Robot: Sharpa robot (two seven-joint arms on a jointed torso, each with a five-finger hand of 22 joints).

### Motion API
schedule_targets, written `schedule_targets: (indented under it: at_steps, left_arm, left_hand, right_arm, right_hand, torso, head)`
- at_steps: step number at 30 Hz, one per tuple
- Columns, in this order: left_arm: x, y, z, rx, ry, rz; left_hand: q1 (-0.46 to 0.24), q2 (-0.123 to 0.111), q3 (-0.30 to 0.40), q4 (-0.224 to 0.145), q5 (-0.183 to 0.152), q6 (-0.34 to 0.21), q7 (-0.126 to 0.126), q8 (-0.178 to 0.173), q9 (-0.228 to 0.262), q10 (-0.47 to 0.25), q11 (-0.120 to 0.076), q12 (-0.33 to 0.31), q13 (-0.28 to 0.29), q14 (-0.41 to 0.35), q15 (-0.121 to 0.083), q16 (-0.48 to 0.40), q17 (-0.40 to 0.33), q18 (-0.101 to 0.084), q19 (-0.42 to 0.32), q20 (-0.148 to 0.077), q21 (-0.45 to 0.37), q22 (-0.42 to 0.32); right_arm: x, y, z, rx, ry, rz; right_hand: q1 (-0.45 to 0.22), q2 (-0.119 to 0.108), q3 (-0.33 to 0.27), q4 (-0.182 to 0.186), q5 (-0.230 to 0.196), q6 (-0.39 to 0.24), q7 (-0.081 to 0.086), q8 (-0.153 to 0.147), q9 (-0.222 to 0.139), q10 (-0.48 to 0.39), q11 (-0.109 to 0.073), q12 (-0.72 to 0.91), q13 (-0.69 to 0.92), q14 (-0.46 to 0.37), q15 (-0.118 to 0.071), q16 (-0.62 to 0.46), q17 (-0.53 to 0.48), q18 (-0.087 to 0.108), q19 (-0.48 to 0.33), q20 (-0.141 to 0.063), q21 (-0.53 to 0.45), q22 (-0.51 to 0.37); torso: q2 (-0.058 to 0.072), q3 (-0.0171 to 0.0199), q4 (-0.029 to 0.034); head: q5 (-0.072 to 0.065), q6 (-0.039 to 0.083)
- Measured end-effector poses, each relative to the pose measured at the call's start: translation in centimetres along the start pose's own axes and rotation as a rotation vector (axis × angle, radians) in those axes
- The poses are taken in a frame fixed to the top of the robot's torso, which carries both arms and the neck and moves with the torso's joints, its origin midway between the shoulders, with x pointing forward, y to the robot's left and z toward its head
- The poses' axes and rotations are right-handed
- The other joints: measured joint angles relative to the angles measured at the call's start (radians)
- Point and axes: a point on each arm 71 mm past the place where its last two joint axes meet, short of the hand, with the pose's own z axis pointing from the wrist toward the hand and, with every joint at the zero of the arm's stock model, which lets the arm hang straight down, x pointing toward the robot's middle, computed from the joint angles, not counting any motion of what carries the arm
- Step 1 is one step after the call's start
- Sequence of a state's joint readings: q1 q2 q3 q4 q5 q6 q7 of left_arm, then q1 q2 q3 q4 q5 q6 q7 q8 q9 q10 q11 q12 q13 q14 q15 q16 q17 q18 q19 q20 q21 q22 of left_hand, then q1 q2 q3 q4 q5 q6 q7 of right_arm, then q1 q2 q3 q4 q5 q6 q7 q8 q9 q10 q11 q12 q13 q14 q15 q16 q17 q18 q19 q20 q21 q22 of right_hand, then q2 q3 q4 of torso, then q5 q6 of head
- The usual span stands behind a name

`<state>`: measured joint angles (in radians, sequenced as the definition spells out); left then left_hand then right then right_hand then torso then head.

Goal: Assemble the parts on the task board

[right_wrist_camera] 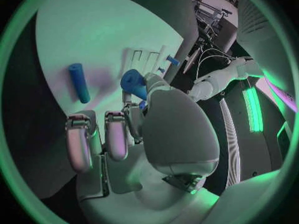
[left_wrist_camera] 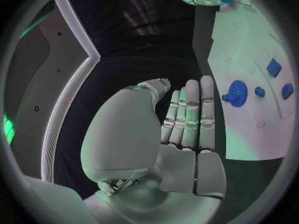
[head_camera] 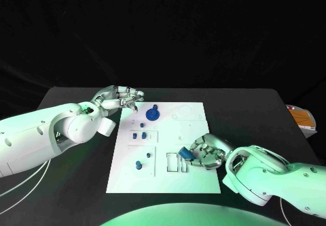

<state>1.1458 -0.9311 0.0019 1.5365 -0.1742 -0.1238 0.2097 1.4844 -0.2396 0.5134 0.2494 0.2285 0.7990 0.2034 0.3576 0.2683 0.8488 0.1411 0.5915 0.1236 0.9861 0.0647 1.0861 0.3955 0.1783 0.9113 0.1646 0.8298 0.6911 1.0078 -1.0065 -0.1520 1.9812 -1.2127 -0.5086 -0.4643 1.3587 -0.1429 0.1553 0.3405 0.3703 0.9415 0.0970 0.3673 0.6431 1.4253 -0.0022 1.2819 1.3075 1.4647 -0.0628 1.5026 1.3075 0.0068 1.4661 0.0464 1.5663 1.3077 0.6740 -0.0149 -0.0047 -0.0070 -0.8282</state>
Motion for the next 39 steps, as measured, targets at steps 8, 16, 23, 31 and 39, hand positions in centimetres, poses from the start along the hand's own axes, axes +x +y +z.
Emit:
schedule_targets:
  at_steps: [8, 16, 23, 31, 39]
  left_arm:
    - [0.1, 0.0, 0.0, -0.002, 0.006, -0.001]
    - [0.2, 0.0, 0.0, -0.003, 0.011, -0.002]
    - [0.2, 0.0, 0.0, -0.004, 0.013, -0.002]
    - [0.2, 0.0, 0.0, -0.004, 0.015, -0.002]
    - [0.2, 0.0, 0.0, -0.005, 0.016, -0.002]
  left_hand:
    - [0.004, 0.004, 0.0, 0.0, 0.0, 0.0, 0.0, 0.0, 0.0, 0.0, 0.0, 0.0, 0.0, 0.0, 0.0, 0.0, 0.0, 0.0, 0.0, 0.0, 0.0, 0.0]
    - [0.004, 0.004, 0.003, -0.003, 0.0, 0.0, 0.0, 0.0, 0.0, 0.0, 0.0, 0.0, -0.001, 0.0, 0.0, 0.0, 0.0, 0.0, 0.0, 0.0, 0.0, 0.001]
    - [0.004, 0.004, 0.0, -0.006, 0.0, 0.0, 0.0, 0.0, 0.0, 0.0, 0.0, 0.0, -0.001, 0.0, 0.0, 0.0, 0.0, 0.0, 0.0, 0.0, 0.0, 0.001]
    - [0.004, 0.004, 0.0, -0.005, 0.0, 0.0, 0.0, 0.0, 0.0, 0.0, 0.0, 0.0, -0.001, 0.0, 0.0, 0.0, 0.0, 0.0, 0.0, 0.0, 0.0, 0.001]
    - [0.004, 0.004, 0.002, -0.007, 0.0, -0.002, 0.002, 0.0, 0.0, 0.0, 0.0, 0.0, -0.001, 0.0, 0.0, 0.0, 0.0, 0.0, 0.0, 0.0, 0.0, 0.001]
  right_arm:
    - [1.3, 1.1, 0.9, -0.021, 0.074, 0.007]
    - [2.0, 1.5, 1.3, -0.026, 0.128, -0.011]
    - [2.2, 1.9, 1.5, -0.037, 0.139, -0.021]
    - [2.3, 1.7, 1.8, -0.033, 0.138, -0.034]
    - [2.2, 1.6, 2.0, -0.027, 0.131, -0.049]
  right_hand:
    - [-0.154, 0.011, 0.065, -0.002, -0.002, 0.008, 0.01, 0.0, 0.0, 0.005, -0.005, 0.0, 0.0, 0.0, 0.0, 0.002, 0.0, 0.0, 0.0, 0.0, 0.0, 0.0]
    - [-0.191, 0.008, 0.097, -0.043, -0.032, 0.014, 0.016, 0.02, 0.032, 0.013, -0.009, 0.007, 0.0, 0.0, -0.007, 0.004, 0.0, 0.0, 0.0, -0.007, 0.0, 0.0]
    - [-0.203, 0.007, 0.095, -0.046, -0.034, 0.014, 0.016, 0.043, 0.039, 0.016, -0.012, 0.013, 0.0, 0.0, -0.007, 0.004, 0.0, 0.0, 0.0, -0.007, 0.0, 0.0]
    - [-0.32, 0.015, 0.03, -0.048, -0.165, 0.06, -0.024, 0.082, 0.061, 0.023, -0.02, 0.017, 0.0, 0.0, -0.014, 0.008, 0.0, 0.0, 0.0, -0.014, 0.0, 0.0]
    - [-0.393, 0.027, -0.158, -0.045, -0.318, 0.063, -0.048, 0.105, 0.077, 0.023, -0.02, 0.014, 0.001, 0.0, -0.014, 0.008, 0.0, 0.0, 0.0, -0.014, 0.0, 0.0]
  torso:
    - [0.0, -0.0001, 0.0003]
    - [0.0, -0.0001, 0.0003]
    - [0.0, 0.0002, -0.0003]
    - [0.0, 0.0004, -0.001]
    - [0.0, 0.0003, -0.0009]
  head:
    - [0.004, -0.004]
    - [0.007, -0.005]
    - [0.01, -0.006]
    - [0.012, -0.005]
    - [0.012, -0.005]
